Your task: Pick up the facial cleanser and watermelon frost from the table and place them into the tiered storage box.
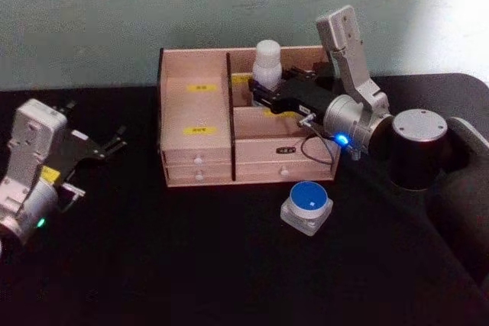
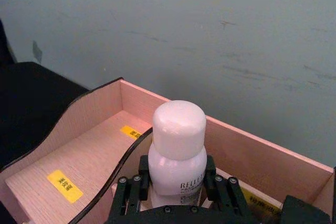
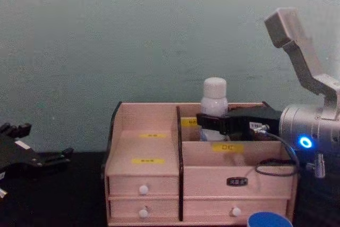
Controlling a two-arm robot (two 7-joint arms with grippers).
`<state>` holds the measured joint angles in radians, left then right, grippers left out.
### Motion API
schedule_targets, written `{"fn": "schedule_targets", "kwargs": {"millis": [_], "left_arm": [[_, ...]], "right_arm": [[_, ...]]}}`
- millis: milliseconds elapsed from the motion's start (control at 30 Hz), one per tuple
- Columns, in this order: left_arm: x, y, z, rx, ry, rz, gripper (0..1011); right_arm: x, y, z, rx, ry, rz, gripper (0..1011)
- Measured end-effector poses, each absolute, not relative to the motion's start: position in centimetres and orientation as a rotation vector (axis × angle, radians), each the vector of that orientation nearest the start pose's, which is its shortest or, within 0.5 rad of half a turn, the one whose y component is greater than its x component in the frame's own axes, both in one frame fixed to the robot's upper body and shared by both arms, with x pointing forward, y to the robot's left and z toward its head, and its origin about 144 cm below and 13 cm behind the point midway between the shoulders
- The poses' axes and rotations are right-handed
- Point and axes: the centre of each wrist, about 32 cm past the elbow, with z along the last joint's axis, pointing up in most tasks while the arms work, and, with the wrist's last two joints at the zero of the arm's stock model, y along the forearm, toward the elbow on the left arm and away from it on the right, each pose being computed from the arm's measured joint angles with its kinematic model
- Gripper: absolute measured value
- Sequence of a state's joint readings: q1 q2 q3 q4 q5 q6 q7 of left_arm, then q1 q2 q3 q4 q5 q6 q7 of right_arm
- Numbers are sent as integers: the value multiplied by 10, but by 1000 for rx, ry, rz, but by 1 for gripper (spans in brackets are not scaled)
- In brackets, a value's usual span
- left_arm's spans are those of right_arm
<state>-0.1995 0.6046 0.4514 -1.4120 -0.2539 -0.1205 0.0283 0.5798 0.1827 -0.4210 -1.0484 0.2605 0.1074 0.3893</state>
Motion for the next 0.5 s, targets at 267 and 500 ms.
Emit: {"fn": "schedule_targets", "kwargs": {"millis": [267, 500], "left_arm": [[489, 310, 1140, 304, -285, 1248, 1001], [489, 310, 1140, 304, -285, 1248, 1001]], "right_arm": [[603, -197, 1188, -182, 32, -923, 596], [603, -197, 1188, -180, 32, -923, 660]]}}
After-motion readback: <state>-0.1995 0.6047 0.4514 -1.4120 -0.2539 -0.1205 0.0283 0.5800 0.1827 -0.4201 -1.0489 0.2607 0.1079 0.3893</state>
